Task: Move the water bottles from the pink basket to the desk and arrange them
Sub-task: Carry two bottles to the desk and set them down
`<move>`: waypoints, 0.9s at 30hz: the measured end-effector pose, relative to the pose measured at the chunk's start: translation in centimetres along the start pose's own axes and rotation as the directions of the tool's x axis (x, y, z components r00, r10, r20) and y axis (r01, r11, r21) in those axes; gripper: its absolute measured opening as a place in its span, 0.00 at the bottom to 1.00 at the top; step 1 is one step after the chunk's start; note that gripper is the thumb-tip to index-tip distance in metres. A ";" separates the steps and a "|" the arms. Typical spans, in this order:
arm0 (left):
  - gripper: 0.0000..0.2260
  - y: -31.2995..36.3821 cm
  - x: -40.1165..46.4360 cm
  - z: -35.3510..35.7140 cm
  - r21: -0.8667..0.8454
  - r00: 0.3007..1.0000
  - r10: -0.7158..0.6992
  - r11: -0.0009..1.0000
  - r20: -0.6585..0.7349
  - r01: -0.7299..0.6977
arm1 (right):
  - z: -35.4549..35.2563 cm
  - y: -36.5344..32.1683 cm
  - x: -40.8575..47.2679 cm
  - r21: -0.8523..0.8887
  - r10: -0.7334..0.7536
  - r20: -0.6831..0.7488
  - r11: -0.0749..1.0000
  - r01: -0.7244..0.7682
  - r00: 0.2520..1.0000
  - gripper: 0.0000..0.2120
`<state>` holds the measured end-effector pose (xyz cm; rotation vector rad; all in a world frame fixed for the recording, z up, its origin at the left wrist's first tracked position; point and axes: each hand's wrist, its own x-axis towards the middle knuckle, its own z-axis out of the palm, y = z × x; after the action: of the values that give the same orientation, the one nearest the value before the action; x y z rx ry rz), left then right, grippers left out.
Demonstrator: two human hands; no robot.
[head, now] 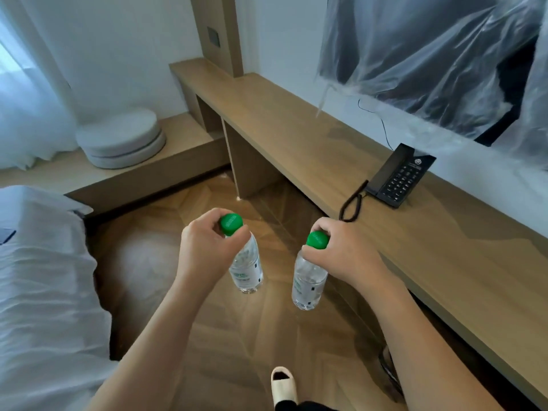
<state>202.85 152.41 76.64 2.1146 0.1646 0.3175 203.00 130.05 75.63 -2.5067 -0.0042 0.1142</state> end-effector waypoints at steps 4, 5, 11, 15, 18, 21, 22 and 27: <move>0.05 -0.5 6.8 0.2 0.006 0.999 0.021 1.000 -0.029 -0.021 | 0.1 -1.9 6.2 0.002 -0.035 -0.014 0.999 0.035 0.999 0.10; 0.05 -0.6 8.4 0.2 0.003 0.999 0.017 1.000 -0.029 -0.017 | 0.1 -2.4 7.7 -0.004 -0.040 -0.017 0.999 0.039 0.999 0.10; 0.06 -3.0 18.5 0.0 -0.021 1.000 0.019 1.000 -0.015 -0.019 | 1.5 -5.8 17.2 -0.067 -0.019 -0.037 0.998 0.017 0.999 0.11; 0.06 -5.3 25.8 -1.1 -0.049 0.999 0.021 0.999 0.038 -0.020 | 3.7 -9.3 23.6 -0.105 0.013 -0.047 0.994 -0.018 0.999 0.11; 0.06 -6.4 31.1 -2.4 -0.044 0.996 0.057 0.998 0.068 -0.054 | 4.5 -12.1 28.2 -0.098 0.055 -0.055 0.993 -0.060 0.997 0.11; 0.06 -7.7 36.8 -3.6 -0.032 0.993 0.092 0.995 0.079 -0.090 | 5.5 -15.3 33.0 -0.095 0.052 -0.065 0.994 -0.058 0.997 0.10; 0.06 -8.1 38.6 -3.9 -0.026 0.991 0.105 0.994 0.085 -0.104 | 6.0 -16.3 34.6 -0.091 0.044 -0.070 0.995 -0.050 0.997 0.10; 0.07 -10.1 47.0 -5.0 -0.029 0.993 0.098 0.995 0.063 -0.096 | 7.1 -19.8 41.6 -0.080 0.054 -0.065 0.995 -0.059 0.996 0.08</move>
<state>246.46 173.21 78.19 2.1082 0.0197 0.3070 244.36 151.47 78.30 -2.5921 0.0897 0.0589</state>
